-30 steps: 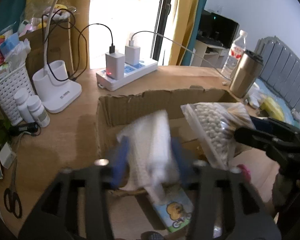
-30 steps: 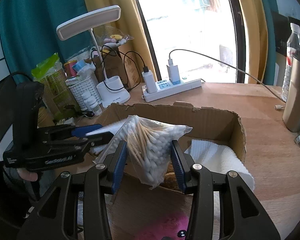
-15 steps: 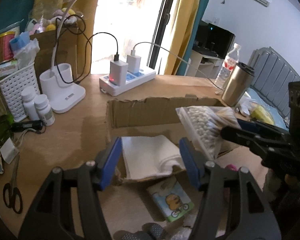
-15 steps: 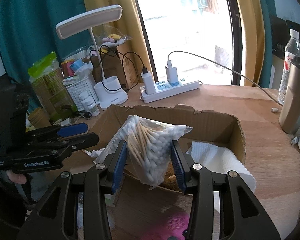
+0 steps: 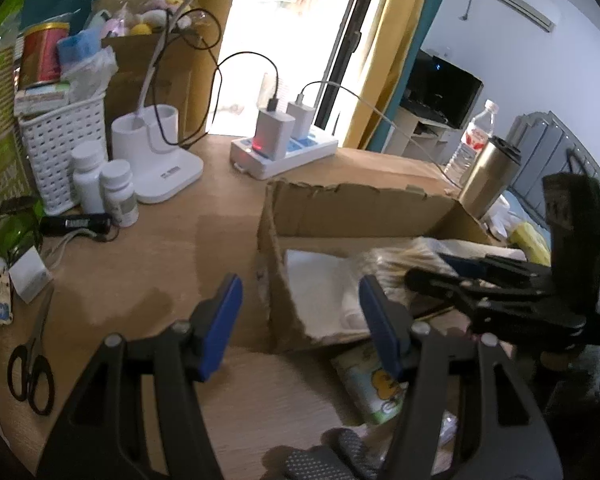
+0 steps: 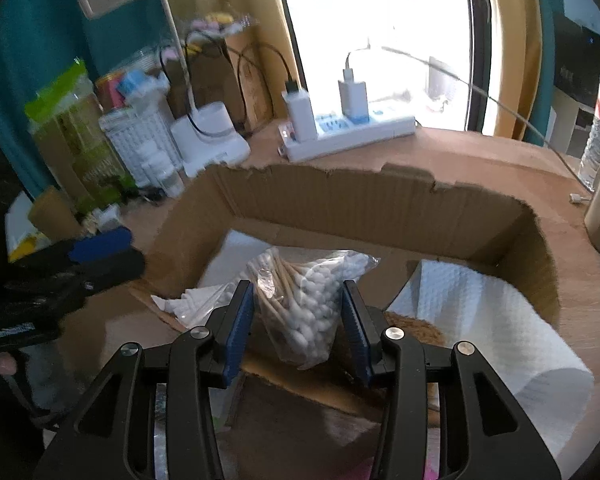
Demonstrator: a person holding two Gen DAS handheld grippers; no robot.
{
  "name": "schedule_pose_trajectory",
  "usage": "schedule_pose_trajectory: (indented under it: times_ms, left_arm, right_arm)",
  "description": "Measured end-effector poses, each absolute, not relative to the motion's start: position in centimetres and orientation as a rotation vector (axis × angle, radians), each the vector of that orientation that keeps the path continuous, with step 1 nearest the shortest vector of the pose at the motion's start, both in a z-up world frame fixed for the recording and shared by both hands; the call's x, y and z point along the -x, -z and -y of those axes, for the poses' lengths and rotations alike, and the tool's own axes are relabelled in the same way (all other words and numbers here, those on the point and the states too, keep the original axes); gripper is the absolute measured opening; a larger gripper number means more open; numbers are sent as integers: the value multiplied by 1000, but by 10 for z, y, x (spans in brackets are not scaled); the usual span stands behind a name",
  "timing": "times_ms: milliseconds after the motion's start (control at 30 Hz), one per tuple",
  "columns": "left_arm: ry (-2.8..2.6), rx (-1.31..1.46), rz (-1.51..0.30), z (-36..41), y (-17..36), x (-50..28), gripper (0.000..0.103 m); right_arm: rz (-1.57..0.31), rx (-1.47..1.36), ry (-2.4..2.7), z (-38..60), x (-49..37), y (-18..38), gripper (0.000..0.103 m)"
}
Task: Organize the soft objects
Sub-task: 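Release the cotton swab bag and white cloth into the box with both grippers, then grasp the pink plush with the right gripper while the left grasps the bubble-wrap packets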
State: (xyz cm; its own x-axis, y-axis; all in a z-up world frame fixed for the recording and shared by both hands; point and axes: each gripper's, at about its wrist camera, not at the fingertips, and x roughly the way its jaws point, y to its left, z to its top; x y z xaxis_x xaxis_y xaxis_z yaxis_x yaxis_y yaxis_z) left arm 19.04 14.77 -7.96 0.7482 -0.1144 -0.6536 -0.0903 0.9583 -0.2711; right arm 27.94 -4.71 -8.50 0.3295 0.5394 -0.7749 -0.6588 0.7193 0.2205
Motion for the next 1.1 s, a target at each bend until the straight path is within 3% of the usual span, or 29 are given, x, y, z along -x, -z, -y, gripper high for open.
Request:
schedule_pose_trajectory:
  times_ms: [233,400,667,767,1100]
  left_arm:
    - [16,307,-718,-153,79,-184,62]
    - [20,305,-704,-151,76,-176,63]
    - [27,293,-675,-143,68,-161,64]
    - [32,291,-671,-137,67,-157,74]
    - [47,262,-647,-117,60,-136,76]
  right_arm:
    - [-976,172,-761,38,-278,91,51]
    - [-951,163,-757,38,-272,82,66]
    - [-886,166,-773,44,-254,61,70]
    - [-870,168,-773,49,-248,55,71]
    - [-828,158,-743,66,-228,37,71]
